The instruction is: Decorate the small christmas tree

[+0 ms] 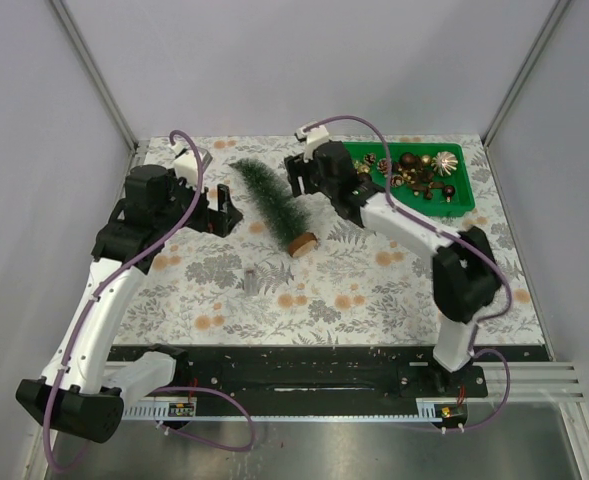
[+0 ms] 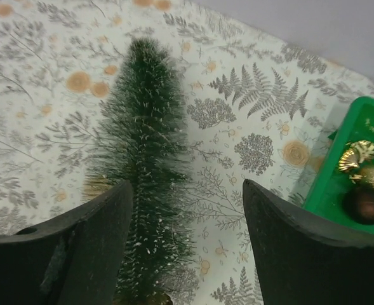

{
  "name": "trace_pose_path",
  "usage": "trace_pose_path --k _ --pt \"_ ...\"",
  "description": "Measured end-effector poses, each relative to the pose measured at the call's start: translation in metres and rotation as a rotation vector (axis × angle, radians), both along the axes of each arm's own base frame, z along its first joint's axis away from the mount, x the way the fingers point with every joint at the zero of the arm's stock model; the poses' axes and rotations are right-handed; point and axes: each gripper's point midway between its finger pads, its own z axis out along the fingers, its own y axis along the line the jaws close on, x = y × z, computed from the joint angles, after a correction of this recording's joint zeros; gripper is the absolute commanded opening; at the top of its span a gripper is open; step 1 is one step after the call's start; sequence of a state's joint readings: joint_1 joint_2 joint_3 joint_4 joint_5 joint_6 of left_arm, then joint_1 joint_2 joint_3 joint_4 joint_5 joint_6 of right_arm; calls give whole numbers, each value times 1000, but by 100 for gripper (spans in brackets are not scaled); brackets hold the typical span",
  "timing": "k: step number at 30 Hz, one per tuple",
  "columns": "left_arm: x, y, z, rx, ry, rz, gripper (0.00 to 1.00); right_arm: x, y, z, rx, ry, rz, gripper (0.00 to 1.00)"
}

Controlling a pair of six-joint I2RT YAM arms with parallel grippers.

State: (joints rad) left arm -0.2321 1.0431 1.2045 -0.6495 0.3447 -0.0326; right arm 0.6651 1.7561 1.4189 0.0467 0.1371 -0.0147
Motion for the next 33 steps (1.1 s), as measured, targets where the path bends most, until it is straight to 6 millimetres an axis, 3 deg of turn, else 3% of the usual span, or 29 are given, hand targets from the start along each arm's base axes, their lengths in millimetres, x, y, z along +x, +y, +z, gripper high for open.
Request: trace_pose_path --k 3,7,11,18,22,29,33 --pt "1 3 -2 13 1 13 99 33 13 -41 -28 102 28 77" --pt "2 7 -2 18 2 24 99 53 34 -60 -17 158 90 77" --pt "3 9 -2 23 -1 27 99 64 53 -58 32 178 158 77" --pt "7 13 -6 32 -14 28 99 95 88 -33 163 154 230 77" --pt "9 10 -14 19 20 17 99 106 96 -49 168 192 231 76" --pt "10 7 -18 9 40 6 99 100 94 -119 110 359 206 59" --pt "10 9 -19 9 41 9 99 93 93 -134 102 405 203 38"
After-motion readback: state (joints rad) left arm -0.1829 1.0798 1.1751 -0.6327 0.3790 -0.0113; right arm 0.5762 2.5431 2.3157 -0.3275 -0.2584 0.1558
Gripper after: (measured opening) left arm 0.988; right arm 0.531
